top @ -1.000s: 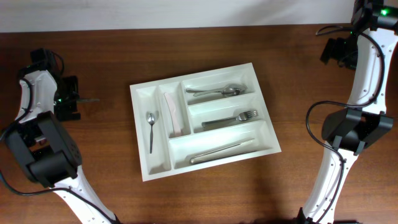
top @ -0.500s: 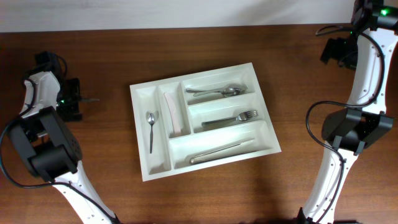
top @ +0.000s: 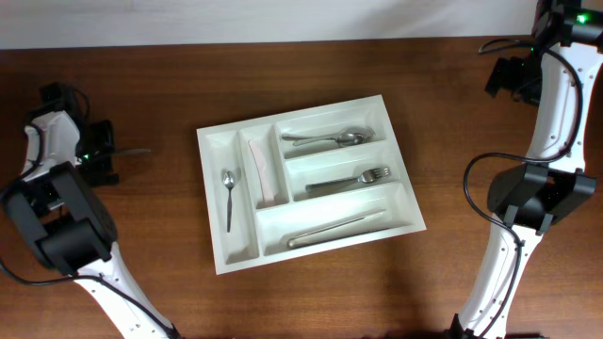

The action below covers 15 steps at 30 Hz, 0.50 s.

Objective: Pack container
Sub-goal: 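Return the left gripper left and grasp the silver fork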

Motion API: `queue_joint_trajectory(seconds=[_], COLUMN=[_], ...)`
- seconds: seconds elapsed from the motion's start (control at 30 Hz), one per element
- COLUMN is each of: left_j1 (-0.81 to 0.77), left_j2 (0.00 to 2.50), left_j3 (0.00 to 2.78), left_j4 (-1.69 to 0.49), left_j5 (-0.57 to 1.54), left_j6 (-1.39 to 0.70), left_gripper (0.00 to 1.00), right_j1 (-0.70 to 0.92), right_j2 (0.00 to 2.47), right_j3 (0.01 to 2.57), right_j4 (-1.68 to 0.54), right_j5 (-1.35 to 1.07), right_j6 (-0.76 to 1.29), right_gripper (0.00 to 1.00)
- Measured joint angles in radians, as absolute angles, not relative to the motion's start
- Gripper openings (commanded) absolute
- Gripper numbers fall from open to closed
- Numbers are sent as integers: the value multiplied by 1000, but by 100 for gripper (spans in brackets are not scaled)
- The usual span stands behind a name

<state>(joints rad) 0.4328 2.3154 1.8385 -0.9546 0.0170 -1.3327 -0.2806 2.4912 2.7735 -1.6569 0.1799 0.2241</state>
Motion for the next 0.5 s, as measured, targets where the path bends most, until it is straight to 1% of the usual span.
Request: queue_joint_trajectory(seconds=[0.27,0.33,0.37,0.4,0.43,0.47,0.5], left_j1=[437,437,437,437,437,437,437], left_j2=[2316,2317,2317,2317,2317,2317,2318], left_j3=[1840,1840,1840,1840,1840,1840,1840], left_j4=[-982,-989,-991,-991,-996,-997,-998], left_j5=[28,31,31,31,31,32,34], left_j6=[-1332,-1332,-1330,-1327,-1318,-1313,-1305], left_gripper=[100,97,94,84,79,67,63], right_j1=[-281,-281,-281,-281,-281,-281,-281], right_j2=[2491,2491,2491,2491,2491,2491,2491], right_j3=[2774,2774,2774,2774,2774,2774,2774], right_j4=[-1657,-1657,-1657,-1657,-1657,-1657,-1657], right_j5=[180,180,180,180,180,180,180], right_j6=[224,224,224,224,224,224,224], right_gripper=[99,99,99,99,99,99,99])
